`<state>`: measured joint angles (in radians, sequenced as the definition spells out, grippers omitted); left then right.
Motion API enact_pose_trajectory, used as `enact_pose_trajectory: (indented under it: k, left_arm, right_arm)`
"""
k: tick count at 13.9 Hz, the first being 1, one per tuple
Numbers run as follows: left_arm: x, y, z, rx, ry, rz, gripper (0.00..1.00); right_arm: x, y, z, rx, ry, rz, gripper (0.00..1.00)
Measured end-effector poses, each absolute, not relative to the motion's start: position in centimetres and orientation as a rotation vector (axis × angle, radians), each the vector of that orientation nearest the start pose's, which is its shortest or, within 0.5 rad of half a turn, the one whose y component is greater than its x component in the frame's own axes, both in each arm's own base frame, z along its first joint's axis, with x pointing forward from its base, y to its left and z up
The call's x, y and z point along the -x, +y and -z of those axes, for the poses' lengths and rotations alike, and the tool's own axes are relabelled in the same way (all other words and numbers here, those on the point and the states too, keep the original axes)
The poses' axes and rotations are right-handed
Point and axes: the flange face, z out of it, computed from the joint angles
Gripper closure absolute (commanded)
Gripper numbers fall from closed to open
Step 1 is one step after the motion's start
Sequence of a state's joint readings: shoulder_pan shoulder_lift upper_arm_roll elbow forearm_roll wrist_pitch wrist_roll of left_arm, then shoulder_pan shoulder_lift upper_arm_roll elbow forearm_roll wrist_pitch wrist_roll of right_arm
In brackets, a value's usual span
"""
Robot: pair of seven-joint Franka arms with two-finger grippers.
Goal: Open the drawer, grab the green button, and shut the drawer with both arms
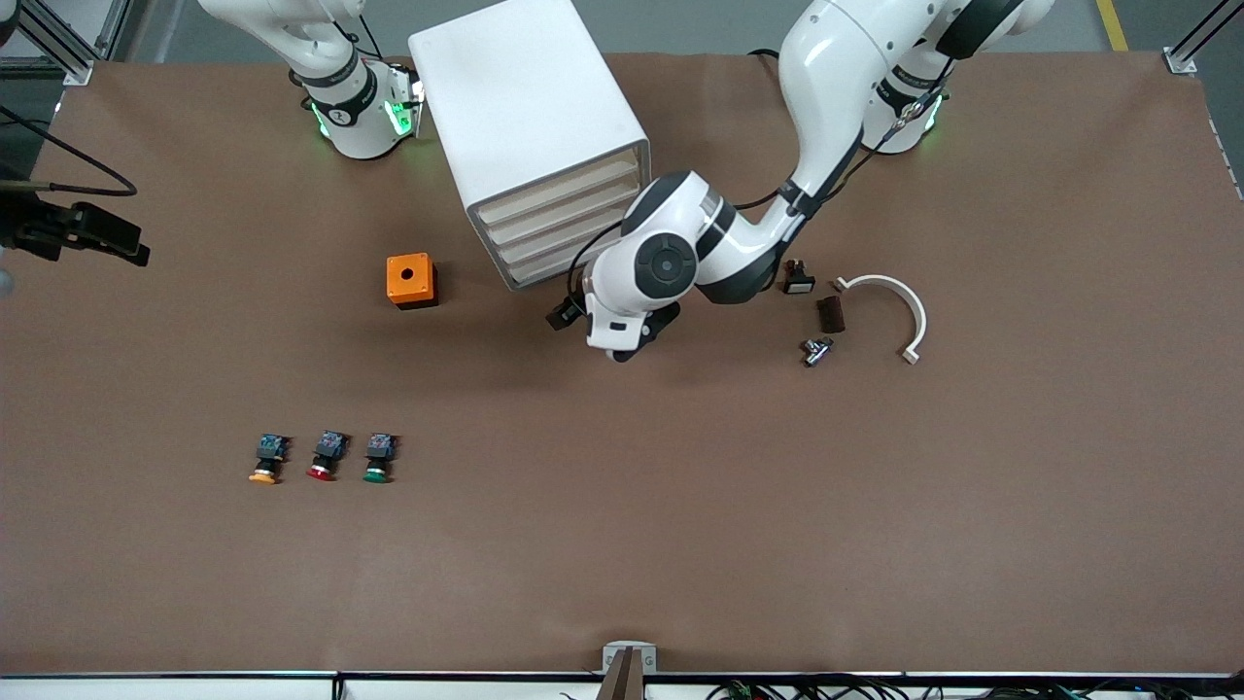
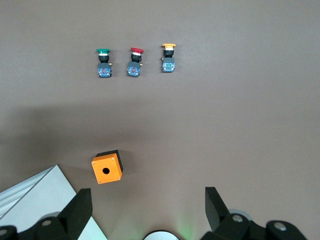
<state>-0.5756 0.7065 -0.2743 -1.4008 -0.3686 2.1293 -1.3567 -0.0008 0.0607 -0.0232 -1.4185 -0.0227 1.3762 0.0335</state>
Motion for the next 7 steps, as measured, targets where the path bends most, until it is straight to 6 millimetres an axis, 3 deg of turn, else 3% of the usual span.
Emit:
enact_pose_trajectory:
  k: [3,7]
  left_arm:
    - [-54.9,-48.7,-34.4,3.105,-1.349,-0.592,0.0]
    - [-62.4,-37.9,-39.7,3.149,-1.388,-0.332,0.0]
  right_arm:
    - [-53.4,-2.1,-65.8,3.156,0.106,-0.155,0.0]
    - [-52.1,-2.9,-65.6,3.152,0.125,-0.151,0.0]
